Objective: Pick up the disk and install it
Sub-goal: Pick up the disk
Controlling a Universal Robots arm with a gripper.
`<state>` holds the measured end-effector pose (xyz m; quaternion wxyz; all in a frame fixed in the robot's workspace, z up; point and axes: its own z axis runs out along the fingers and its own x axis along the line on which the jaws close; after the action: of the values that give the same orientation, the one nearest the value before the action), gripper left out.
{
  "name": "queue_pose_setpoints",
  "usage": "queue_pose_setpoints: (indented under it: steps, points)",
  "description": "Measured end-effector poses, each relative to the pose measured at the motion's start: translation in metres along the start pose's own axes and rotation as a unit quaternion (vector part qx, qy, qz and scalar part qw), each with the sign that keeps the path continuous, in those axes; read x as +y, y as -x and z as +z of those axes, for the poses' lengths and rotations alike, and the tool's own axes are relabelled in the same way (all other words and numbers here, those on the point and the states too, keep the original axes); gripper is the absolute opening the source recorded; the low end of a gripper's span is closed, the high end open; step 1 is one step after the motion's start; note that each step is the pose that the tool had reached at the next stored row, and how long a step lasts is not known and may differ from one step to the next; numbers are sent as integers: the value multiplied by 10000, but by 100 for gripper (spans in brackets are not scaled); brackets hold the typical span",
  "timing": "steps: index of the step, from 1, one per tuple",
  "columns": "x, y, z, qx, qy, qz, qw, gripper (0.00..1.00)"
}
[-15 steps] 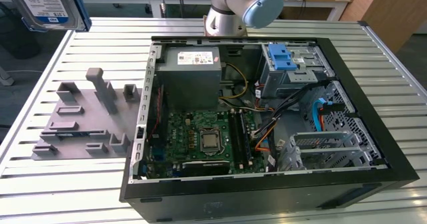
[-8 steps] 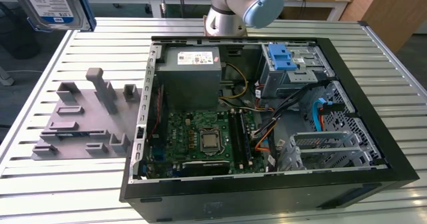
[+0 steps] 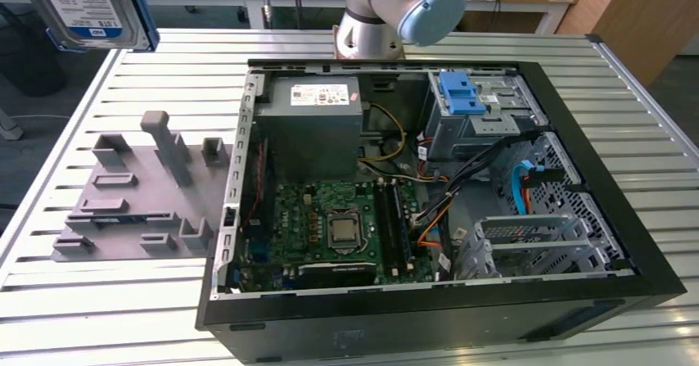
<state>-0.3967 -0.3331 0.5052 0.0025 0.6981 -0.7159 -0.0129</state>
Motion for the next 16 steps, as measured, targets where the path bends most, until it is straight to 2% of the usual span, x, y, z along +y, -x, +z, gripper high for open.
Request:
queue_pose_setpoints:
  steps: [7,14,16]
  points:
    - [-15,0,-1,-1,0,-1,10000,36]
    - [-115,2,-2,-1,2,0,10000,36]
    - [-125,3,-3,-1,2,0,10000,36]
